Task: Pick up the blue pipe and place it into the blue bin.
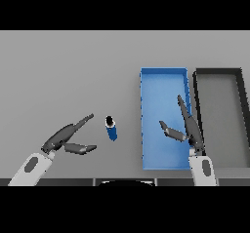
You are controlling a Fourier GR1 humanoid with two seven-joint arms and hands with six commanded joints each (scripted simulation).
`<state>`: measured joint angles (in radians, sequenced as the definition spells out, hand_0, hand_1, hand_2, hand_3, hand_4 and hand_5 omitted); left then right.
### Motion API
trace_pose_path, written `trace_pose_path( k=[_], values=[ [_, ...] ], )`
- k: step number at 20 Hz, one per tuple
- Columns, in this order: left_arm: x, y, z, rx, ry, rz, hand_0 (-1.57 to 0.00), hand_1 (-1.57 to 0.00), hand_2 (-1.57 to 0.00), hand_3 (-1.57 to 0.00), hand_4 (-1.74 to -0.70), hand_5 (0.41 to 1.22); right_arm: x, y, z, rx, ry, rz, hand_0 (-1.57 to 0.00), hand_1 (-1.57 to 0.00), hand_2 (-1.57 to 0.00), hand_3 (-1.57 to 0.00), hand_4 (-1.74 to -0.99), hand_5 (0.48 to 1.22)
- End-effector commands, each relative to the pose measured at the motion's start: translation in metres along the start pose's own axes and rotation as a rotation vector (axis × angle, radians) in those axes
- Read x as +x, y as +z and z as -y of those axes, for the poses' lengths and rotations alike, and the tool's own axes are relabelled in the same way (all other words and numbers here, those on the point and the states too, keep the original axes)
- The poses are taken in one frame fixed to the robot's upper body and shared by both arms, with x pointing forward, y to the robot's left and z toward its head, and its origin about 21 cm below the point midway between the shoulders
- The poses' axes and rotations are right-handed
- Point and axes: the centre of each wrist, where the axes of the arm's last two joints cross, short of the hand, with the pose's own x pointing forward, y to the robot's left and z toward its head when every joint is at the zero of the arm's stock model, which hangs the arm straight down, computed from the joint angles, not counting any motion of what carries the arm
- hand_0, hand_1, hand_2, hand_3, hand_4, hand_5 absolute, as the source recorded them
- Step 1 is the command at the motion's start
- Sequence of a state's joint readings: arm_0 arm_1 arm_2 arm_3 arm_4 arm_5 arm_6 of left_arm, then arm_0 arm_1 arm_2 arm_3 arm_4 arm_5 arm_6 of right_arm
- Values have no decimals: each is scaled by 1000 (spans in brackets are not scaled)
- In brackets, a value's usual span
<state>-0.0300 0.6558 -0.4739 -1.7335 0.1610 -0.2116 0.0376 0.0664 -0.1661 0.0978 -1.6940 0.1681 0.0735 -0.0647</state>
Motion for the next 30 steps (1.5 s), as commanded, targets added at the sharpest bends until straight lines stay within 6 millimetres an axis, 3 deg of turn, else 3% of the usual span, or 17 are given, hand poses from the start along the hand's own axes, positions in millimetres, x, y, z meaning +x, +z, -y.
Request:
trace_pose_path(
  k=[1, 5, 9, 18, 21, 23, 24, 25, 26, 28, 30],
  values=[
    [-2, -4, 7, -22, -3, 12, 1, 1, 1, 1, -1084, 469, 1, -1, 2, -1, 7, 0, 1, 1, 1, 1, -1213, 572],
    [1, -22, 30, -51, 12, 71, 1, 1, 1, 1, -1141, 479, -1, 4, 3, 5, 2, -14, 1, 1, 1, 1, -1209, 567],
    [1, -52, 42, -31, 26, 89, 1, 1, 1, 1, -1140, 488, -2, 5, -3, 14, -15, -21, 1, 1, 1, 1, -1207, 555],
    [-21, -86, 68, -2, 84, 103, 1, 1, -6, 1, -1099, 506, -3, 4, 6, -14, -16, -22, 1, 1, 1, 1, -1198, 547],
    [-18, -100, 71, -11, 146, 138, 1, 1, -87, -44, -1137, 567, -3, 4, 2, -2, -15, -24, 1, 1, 1, 1, -1188, 550],
    [-15, -106, 74, -22, 218, 153, 1, -118, -269, -202, -1217, 635, -3, 6, 4, -9, -8, -16, 1, 1, 1, 1, -1188, 556],
    [-14, -106, 76, -25, 246, 170, -39, -248, -417, -345, -1268, 675, -6, 6, 5, -8, -17, -17, 1, 1, 1, 1, -1196, 560],
    [-11, -109, 81, -27, 273, 177, -179, -411, -578, -590, -1301, 784, -5, 7, 5, -7, -13, -25, 1, 1, 1, 1, -1192, 560],
    [-11, -110, 83, -17, 290, 179, -418, -642, -777, -777, -1383, 872, -4, 6, 5, -9, -9, -23, 1, 1, 1, 1, -1191, 561],
    [-10, -110, 90, -16, 287, 209, -833, -976, -1063, -1015, -1505, 997, -6, 7, 5, -2, -5, -18, 1, 1, 1, 1, -1184, 562],
    [-7, -111, 92, -28, 288, 203, -1099, -1190, -1246, -1196, -1588, 1078, -6, 5, 2, -7, 2, -25, 1, 1, 1, 1, -1179, 561]
  ],
)
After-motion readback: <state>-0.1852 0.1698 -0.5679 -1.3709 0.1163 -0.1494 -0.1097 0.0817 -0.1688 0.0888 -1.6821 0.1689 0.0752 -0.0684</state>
